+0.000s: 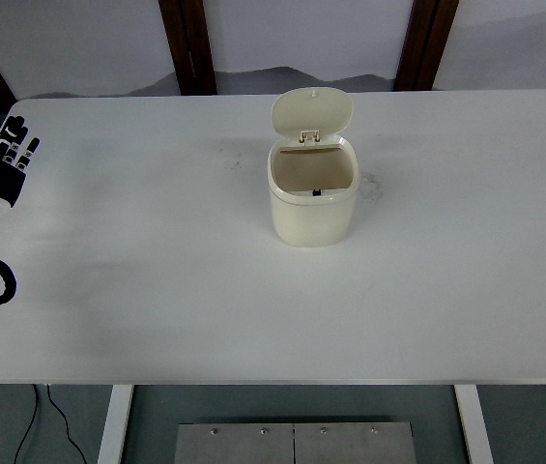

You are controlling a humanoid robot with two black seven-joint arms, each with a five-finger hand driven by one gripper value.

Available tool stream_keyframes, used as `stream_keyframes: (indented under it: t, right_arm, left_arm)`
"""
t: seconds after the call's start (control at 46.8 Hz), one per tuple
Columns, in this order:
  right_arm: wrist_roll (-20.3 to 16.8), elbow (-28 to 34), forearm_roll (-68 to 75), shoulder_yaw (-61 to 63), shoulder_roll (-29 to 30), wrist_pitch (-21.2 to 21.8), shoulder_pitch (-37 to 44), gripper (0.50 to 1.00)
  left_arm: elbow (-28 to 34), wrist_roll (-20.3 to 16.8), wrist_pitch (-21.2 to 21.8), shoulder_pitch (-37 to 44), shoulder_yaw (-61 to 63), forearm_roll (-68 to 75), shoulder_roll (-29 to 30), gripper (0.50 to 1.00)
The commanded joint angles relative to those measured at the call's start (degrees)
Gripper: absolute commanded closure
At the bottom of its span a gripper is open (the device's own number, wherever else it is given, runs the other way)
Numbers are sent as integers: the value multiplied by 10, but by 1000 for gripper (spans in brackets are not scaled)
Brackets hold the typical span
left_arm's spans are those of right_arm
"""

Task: Open trash can

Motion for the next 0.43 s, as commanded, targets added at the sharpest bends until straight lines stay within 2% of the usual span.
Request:
stream_keyframes:
  t: [0.0, 0.406]
  right_arm:
    - [0, 0, -1, 0, 0, 0, 0, 509]
    - [-1, 1, -2, 0, 0, 1, 0, 509]
  left_arm:
    - [0, 0, -1, 3, 0, 0, 1, 500]
    - [-1, 0, -1, 11, 0, -2, -1, 500]
